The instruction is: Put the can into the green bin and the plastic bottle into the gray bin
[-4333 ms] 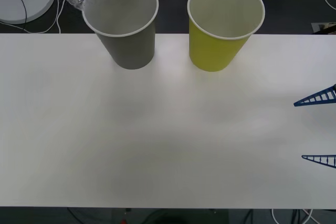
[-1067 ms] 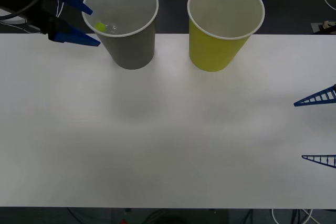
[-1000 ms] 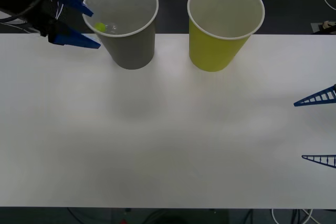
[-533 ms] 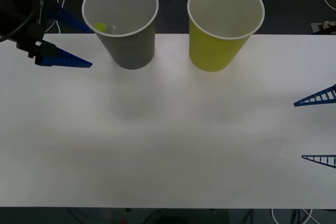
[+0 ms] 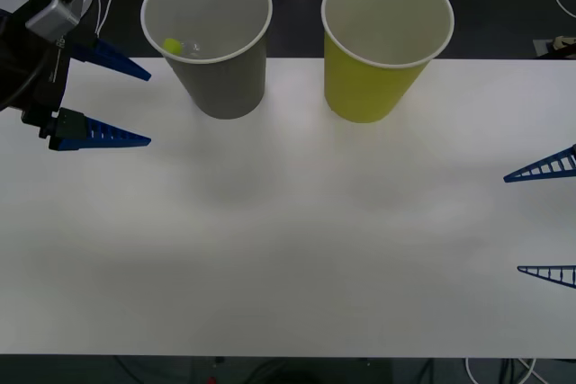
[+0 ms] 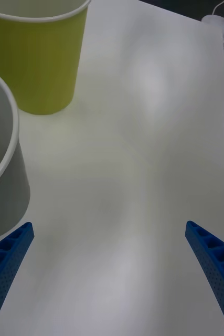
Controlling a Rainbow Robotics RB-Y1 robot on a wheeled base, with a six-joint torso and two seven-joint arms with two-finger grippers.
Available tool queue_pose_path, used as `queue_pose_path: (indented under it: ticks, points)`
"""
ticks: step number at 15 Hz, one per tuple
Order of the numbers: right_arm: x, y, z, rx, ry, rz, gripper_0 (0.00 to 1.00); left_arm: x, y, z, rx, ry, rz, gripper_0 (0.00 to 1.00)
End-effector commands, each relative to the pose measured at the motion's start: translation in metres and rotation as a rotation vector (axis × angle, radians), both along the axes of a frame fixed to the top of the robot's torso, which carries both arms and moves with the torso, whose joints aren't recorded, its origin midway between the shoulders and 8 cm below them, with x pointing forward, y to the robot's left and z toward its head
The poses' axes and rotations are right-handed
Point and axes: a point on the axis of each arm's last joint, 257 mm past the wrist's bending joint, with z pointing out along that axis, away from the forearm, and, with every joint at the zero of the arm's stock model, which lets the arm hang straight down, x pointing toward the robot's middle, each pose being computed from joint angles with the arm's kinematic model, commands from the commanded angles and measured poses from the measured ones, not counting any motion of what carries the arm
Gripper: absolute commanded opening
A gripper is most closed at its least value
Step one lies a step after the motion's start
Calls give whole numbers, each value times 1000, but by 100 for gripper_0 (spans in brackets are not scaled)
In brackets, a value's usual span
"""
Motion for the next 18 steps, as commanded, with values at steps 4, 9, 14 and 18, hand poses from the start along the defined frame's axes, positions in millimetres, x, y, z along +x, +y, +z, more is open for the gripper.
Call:
queue_pose_path:
  ticks: [4,9,14,18]
  points:
    - [0,0,0,0,0,0,100,-30,6,-18,-12,-30,-11,100]
    - [0,0,0,0,0,0,100,-57,19,-28,6,-47,-26,100]
    - [0,0,0,0,0,0,100,-84,29,-33,23,-72,-46,100]
    - [0,0,0,0,0,0,100,-103,33,-40,32,-96,-57,100]
